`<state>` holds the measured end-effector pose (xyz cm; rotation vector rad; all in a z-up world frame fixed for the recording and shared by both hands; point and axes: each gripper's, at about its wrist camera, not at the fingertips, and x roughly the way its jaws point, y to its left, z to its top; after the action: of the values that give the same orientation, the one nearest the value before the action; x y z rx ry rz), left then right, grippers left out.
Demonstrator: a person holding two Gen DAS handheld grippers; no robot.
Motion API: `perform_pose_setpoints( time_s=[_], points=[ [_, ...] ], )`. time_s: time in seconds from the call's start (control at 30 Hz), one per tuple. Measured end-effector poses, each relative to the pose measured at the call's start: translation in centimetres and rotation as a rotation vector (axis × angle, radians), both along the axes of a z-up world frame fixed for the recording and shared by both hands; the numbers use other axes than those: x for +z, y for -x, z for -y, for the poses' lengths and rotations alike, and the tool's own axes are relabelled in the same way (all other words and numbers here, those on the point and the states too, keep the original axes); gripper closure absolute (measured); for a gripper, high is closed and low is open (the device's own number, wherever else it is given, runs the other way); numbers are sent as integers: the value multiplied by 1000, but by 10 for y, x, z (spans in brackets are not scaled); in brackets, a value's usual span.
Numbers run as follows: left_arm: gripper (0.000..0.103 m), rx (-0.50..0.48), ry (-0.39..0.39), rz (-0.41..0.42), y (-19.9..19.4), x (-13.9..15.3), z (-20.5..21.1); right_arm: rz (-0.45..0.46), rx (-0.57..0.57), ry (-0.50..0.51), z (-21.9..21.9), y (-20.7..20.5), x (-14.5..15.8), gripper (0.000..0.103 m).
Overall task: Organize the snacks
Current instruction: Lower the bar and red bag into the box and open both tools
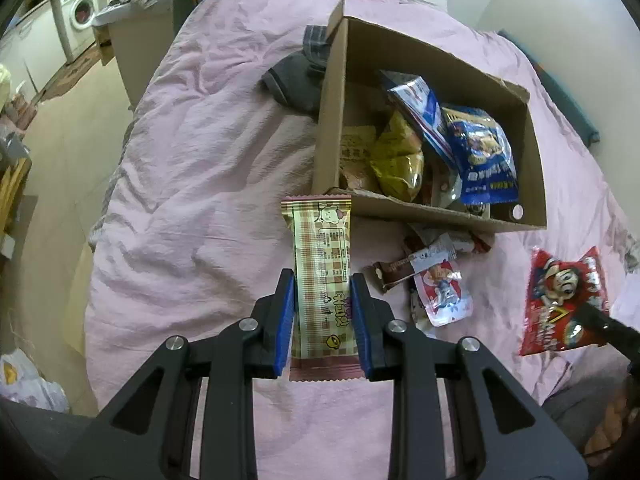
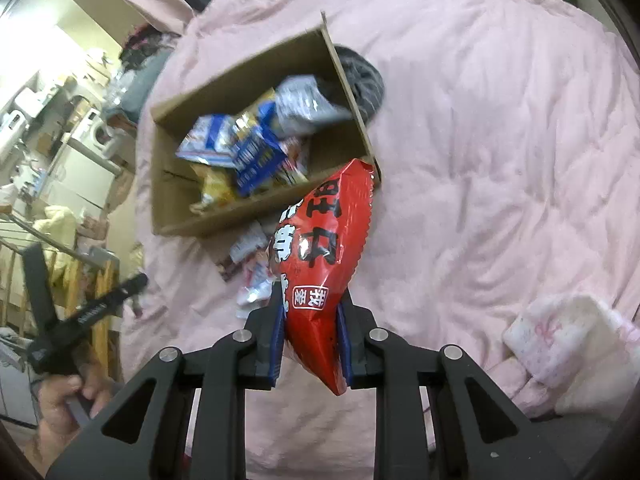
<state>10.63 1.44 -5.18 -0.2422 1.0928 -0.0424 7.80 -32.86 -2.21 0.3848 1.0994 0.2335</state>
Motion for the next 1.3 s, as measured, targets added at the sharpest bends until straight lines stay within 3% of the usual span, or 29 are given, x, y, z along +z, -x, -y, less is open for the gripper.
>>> perform_pose_setpoints(
  time_s=[0.23, 0.33, 0.57, 0.77, 1.07, 1.3],
  points=[
    [80, 18, 20, 74, -2, 31, -10, 98, 6, 5, 0, -20, 32, 79],
    [80, -1, -14, 129, -16, 52, -5, 154, -25, 40, -1, -38, 40, 79],
    [80, -30, -71, 173, -64, 74, 12, 219, -33, 215, -12, -97, 38, 79],
    [80, -67, -83, 170, -90, 67, 28, 212, 36, 221, -19, -123, 21, 79],
    [80, -81, -69, 121, -108, 41, 40, 182, 37, 234, -17, -127, 7, 79],
    [80, -108, -91, 163, -105, 37, 49, 196, 52, 271, -19, -127, 7, 79]
  ],
)
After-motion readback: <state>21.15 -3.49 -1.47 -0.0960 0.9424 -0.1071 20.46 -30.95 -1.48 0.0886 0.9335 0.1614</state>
